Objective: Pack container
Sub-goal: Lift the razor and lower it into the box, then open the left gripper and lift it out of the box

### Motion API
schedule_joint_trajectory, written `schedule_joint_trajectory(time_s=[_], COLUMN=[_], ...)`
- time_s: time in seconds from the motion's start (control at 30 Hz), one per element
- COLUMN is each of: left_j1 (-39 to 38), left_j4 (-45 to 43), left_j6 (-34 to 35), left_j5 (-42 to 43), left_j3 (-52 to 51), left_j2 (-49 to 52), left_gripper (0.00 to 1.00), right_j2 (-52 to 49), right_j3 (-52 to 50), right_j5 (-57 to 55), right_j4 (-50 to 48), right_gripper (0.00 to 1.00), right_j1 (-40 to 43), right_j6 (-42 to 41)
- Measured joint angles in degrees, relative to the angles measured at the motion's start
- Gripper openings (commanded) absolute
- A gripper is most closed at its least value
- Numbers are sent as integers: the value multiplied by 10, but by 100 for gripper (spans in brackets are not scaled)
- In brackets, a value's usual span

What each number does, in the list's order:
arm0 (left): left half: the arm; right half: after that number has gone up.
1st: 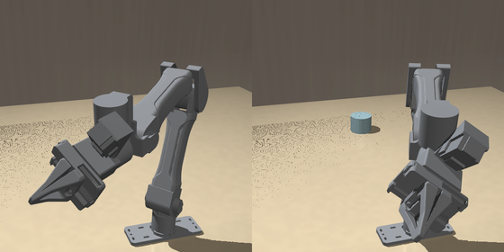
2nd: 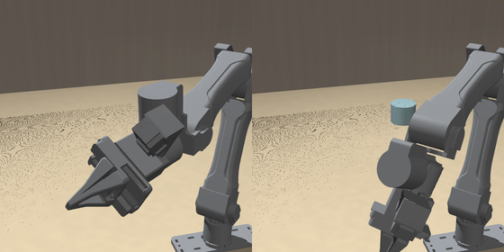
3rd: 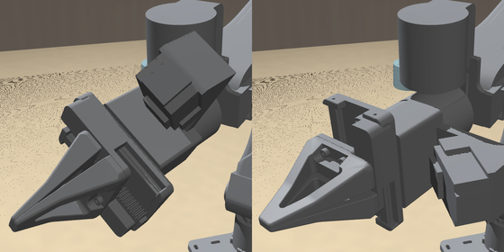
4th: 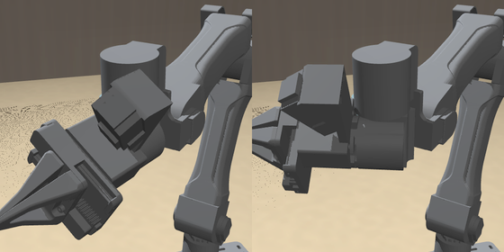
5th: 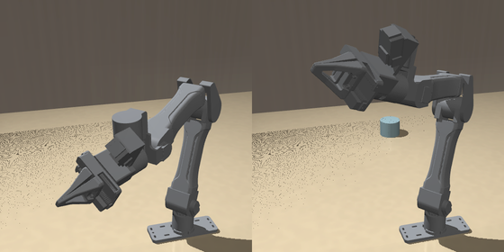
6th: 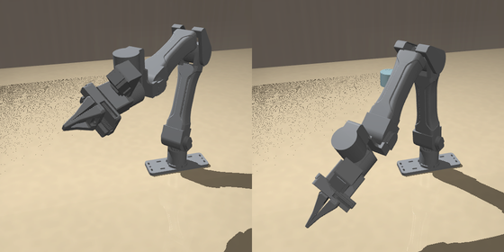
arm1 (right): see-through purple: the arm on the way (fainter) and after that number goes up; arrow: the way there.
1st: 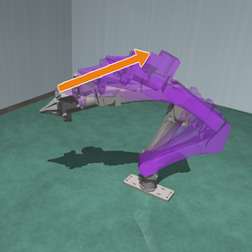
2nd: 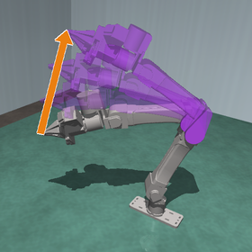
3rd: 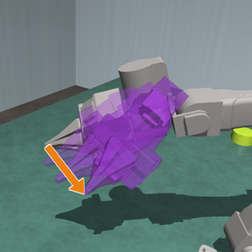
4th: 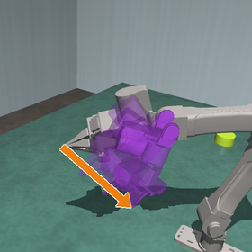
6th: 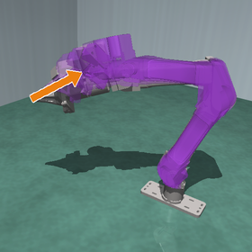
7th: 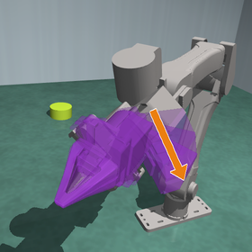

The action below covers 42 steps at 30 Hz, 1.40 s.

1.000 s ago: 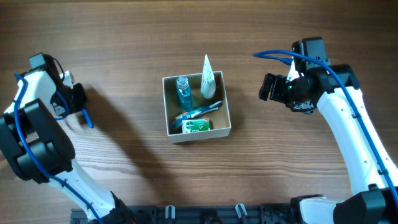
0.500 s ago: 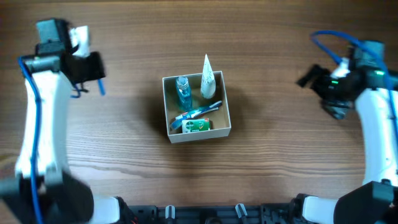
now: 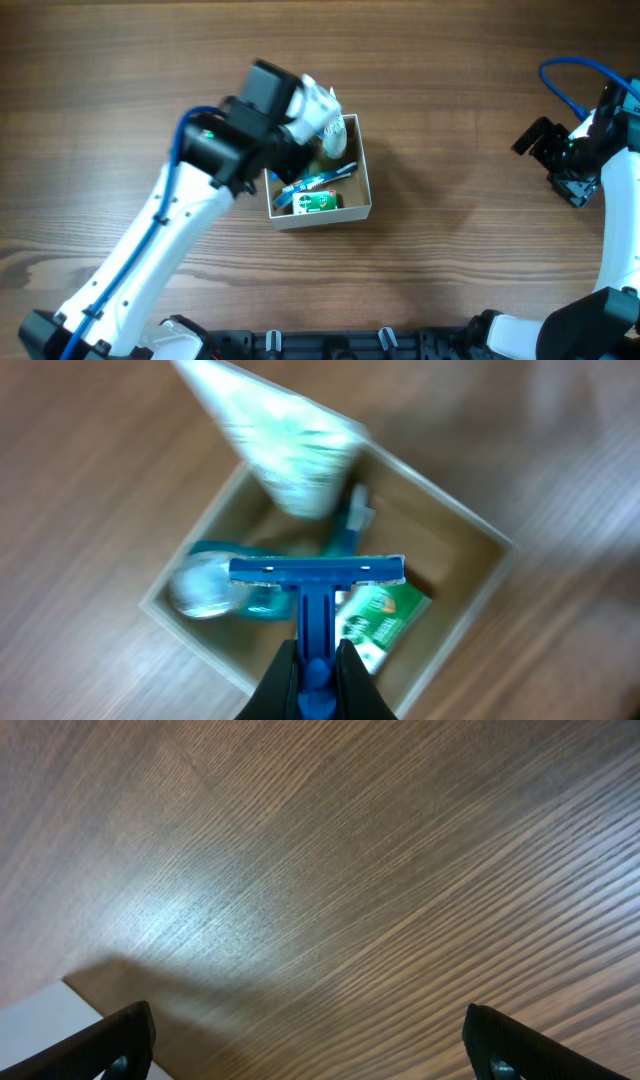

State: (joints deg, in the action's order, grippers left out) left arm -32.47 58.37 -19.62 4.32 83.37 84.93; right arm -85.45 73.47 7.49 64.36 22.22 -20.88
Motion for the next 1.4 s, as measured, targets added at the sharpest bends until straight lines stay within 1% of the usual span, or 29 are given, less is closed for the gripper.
schedule_joint_trajectory(time_s=[0.1,0.23,0.37,0.57,0.67,0.73,0.83,0.87,0.9,0.97,1.0,1.07,1.13,1.3,1.33,1.37,1.4], left_j1=[-24,-32,-32,-32,-32,-32,-32,-32,-32,-32,-32,-32,-32,-35,-36,-37,-37], left_j4=[9,10,10,10,10,10,10,10,10,10,10,10,10,10,10,10,10], left_j6=[-7,-11,-11,-11,-11,-11,-14,-13,-13,-16,-16,-16,-15,-6,-4,-4,-2], left_j5=[-2,-5,-6,-5,-5,-5,-3,-1,-1,-1,0,0,0,-24,-28,-35,-41], left_j3=[0,0,0,0,0,0,0,0,0,0,0,0,0,0,0,0,0], left_j2=[15,42,69,103,118,127,143,146,148,148,148,148,148,130,120,104,89], left_gripper=[4,4,4,4,6,16,22,30,35,37,41,41,44,47,49,54,58], right_j2=[0,0,0,0,0,0,0,0,0,0,0,0,0,0,0,0,0], right_j3=[0,0,0,0,0,0,0,0,0,0,0,0,0,0,0,0,0], right_j5=[-1,-2,-17,-40,-42,-43,-46,-46,-46,-46,-46,-46,-49,-51,-52,-54,-58], right_j4=[2,1,-3,-12,-13,-13,-14,-14,-14,-14,-14,-14,-14,-14,-16,-18,-21], right_gripper=[99,98,98,98,99,98,99,98,99,98,98,96,96,96,97,97,100], right_j1=[0,-9,-42,-110,-125,-129,-129,-129,-129,-129,-129,-129,-129,-130,-131,-134,-139], right_j6=[29,76,107,133,137,137,137,137,137,137,137,137,137,136,136,136,136])
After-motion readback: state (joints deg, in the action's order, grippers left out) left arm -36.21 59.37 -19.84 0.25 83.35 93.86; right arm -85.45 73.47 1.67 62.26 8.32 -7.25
